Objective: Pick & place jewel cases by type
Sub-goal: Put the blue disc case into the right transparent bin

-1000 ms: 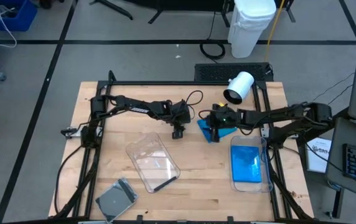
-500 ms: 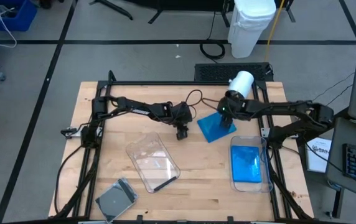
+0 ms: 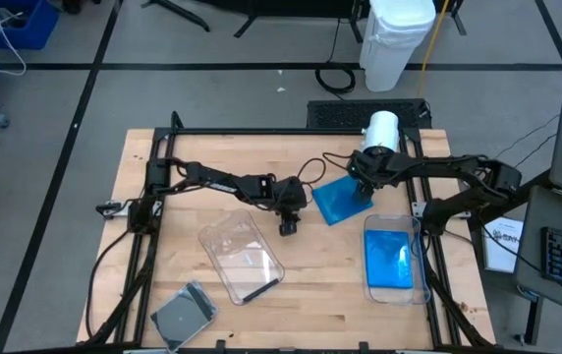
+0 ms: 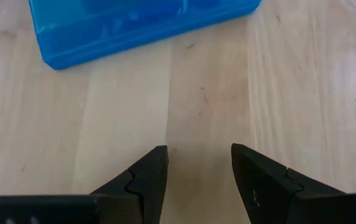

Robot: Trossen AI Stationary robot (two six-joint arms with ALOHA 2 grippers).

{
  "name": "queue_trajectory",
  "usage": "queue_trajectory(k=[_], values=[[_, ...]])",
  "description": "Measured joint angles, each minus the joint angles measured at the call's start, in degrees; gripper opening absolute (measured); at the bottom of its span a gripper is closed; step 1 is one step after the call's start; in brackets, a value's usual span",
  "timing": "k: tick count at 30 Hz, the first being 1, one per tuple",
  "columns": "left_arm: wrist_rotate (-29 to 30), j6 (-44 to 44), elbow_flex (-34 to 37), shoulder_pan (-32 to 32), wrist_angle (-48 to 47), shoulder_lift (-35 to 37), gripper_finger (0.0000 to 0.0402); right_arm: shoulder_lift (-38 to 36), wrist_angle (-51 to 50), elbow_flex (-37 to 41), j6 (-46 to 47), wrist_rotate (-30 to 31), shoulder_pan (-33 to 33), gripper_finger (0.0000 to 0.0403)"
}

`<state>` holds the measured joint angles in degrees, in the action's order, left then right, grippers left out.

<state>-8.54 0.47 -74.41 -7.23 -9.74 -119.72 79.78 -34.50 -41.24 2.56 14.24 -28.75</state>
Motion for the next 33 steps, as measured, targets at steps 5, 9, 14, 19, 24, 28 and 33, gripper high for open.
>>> queue_trajectory(k=[5,9,14,19,24,28,33], values=[[0.0,0.5,0.0,0.2,0.0,0.0,0.0182,0.7,0.9,0.0,0.4,-3.3,1.1,0.0196],[1.3,0.1,0.0,0.2,0.0,0.0,0.0182,0.8,3.6,0.0,0.5,-7.6,3.2,0.0196],[1.3,-0.6,0.0,-0.1,-0.4,0.1,0.0182,0.8,9.7,0.1,0.4,-15.8,6.1,0.0196],[1.3,-0.1,-0.1,-0.2,-1.5,0.1,0.0182,0.8,17.2,0.1,0.1,-20.8,9.2,0.0196],[6.9,2.5,-0.2,-0.2,-4.7,0.3,0.0182,0.8,16.2,0.1,-2.4,-18.9,11.4,0.0196],[9.5,2.4,-0.3,-0.4,-5.7,0.4,0.0182,0.7,7.7,0.1,-4.7,-9.9,11.6,0.0196],[7.9,2.3,-0.2,-0.5,-4.3,0.3,0.0182,0.7,0.2,-0.6,-5.7,-5.0,11.6,0.0196]])
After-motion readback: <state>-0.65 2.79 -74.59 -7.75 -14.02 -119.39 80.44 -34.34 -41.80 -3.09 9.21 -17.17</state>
